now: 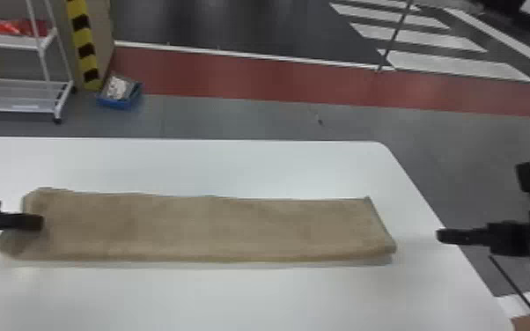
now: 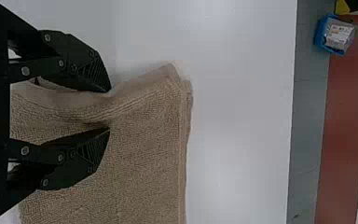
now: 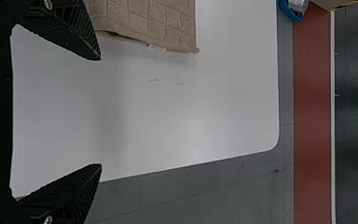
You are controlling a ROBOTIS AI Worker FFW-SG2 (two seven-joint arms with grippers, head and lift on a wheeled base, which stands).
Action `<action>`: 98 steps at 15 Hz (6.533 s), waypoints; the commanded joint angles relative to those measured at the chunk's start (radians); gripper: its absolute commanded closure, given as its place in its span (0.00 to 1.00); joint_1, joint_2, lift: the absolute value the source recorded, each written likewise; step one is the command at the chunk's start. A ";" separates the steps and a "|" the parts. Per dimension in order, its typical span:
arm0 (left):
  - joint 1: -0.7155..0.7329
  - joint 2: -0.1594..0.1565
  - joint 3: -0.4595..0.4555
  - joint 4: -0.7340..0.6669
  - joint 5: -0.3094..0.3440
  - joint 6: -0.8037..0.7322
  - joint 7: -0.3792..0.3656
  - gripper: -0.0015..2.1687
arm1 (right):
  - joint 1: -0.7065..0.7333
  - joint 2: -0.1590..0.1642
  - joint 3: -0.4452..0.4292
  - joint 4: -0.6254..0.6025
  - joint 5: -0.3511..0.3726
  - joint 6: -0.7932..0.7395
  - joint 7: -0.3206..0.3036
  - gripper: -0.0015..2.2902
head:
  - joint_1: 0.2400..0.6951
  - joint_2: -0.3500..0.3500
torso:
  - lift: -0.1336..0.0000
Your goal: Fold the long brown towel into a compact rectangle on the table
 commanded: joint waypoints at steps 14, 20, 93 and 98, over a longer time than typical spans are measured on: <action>0.116 0.081 0.195 -0.252 0.056 0.001 -0.170 0.99 | 0.012 0.002 -0.038 0.001 -0.036 -0.015 -0.002 0.03 | 1.00 0.16 | 0.07; 0.123 0.153 0.272 -0.289 0.075 0.019 -0.214 0.99 | 0.012 0.002 -0.036 0.001 -0.040 -0.018 -0.002 0.03 | 1.00 0.28 | 0.07; 0.498 -0.032 0.181 -0.789 0.311 0.226 -0.072 0.04 | 0.214 0.374 0.645 -0.583 -0.020 0.404 -0.313 0.24 | 1.00 0.65 | 0.07; 0.502 -0.034 0.200 -0.789 0.318 0.226 -0.082 0.04 | 0.201 0.374 0.723 -0.539 0.046 0.404 -0.331 0.17 | 1.00 0.71 | 0.07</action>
